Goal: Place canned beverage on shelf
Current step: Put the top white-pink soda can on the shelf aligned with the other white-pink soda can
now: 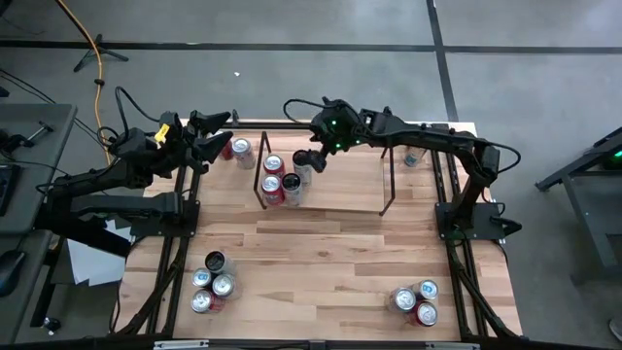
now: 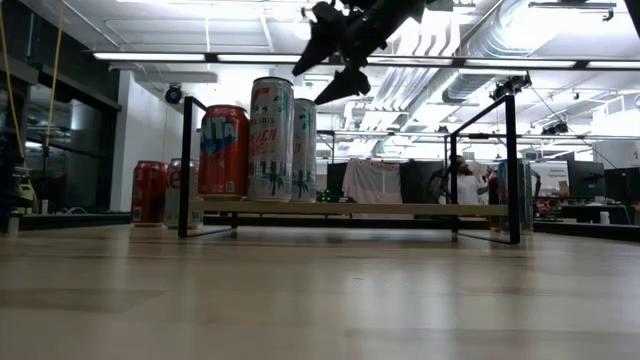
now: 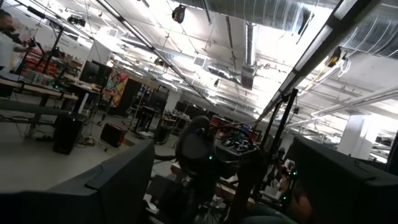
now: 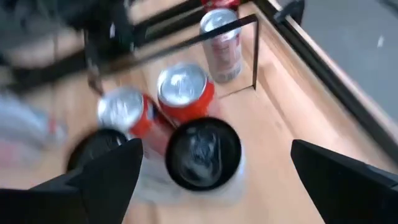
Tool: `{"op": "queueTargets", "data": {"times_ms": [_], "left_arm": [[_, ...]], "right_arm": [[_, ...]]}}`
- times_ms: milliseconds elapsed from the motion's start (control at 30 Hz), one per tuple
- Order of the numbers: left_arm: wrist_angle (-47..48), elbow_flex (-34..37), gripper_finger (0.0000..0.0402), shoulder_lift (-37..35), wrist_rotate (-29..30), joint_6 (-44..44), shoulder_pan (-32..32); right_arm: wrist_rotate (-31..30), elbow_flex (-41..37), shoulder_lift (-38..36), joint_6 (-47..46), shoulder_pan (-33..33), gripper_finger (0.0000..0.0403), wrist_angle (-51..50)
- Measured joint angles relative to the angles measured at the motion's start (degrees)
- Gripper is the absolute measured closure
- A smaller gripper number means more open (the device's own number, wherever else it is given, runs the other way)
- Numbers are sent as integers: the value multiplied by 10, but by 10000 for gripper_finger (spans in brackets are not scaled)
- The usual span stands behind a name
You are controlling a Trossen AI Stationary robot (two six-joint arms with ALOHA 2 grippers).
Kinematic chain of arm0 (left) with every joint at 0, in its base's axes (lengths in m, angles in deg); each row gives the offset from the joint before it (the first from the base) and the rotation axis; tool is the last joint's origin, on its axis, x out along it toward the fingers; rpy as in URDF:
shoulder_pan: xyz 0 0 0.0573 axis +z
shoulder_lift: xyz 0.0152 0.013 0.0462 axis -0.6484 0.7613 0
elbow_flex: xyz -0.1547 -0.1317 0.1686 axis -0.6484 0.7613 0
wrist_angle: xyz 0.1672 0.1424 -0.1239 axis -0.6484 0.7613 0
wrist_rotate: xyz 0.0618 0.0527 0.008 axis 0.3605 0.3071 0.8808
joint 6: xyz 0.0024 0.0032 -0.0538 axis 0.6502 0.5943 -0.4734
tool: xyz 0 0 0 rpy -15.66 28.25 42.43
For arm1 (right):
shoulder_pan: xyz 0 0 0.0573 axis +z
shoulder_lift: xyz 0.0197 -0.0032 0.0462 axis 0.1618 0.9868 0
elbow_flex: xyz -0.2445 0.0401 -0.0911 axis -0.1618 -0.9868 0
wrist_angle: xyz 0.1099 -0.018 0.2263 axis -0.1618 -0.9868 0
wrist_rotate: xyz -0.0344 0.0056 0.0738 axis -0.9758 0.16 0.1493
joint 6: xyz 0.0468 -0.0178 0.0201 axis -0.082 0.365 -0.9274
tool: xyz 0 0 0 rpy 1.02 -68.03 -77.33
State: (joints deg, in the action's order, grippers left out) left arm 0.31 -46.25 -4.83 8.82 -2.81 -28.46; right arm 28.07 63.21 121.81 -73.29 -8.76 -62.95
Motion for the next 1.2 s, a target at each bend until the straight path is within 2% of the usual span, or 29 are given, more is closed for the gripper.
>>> {"op": "queueTargets", "data": {"times_ms": [200, 467, 967, 1067, 1200], "left_arm": [[0, 0, 64, 0, 0, 0, 0], [0, 0, 64, 0, 1, 0, 0], [1, 0, 64, 0, 5, 0, 0], [2, 0, 64, 0, 8, 0, 0], [2, 0, 64, 0, 12, 0, 0]], "right_arm": [[29, 0, 1, 217, 0, 6, -45], [48, 0, 5, 330, -3, 6, -22], [65, 0, 50, 385, -9, 11, -6], [65, 0, 54, 392, -9, 31, -5], [59, 0, 54, 400, -10, 82, 2]]}}
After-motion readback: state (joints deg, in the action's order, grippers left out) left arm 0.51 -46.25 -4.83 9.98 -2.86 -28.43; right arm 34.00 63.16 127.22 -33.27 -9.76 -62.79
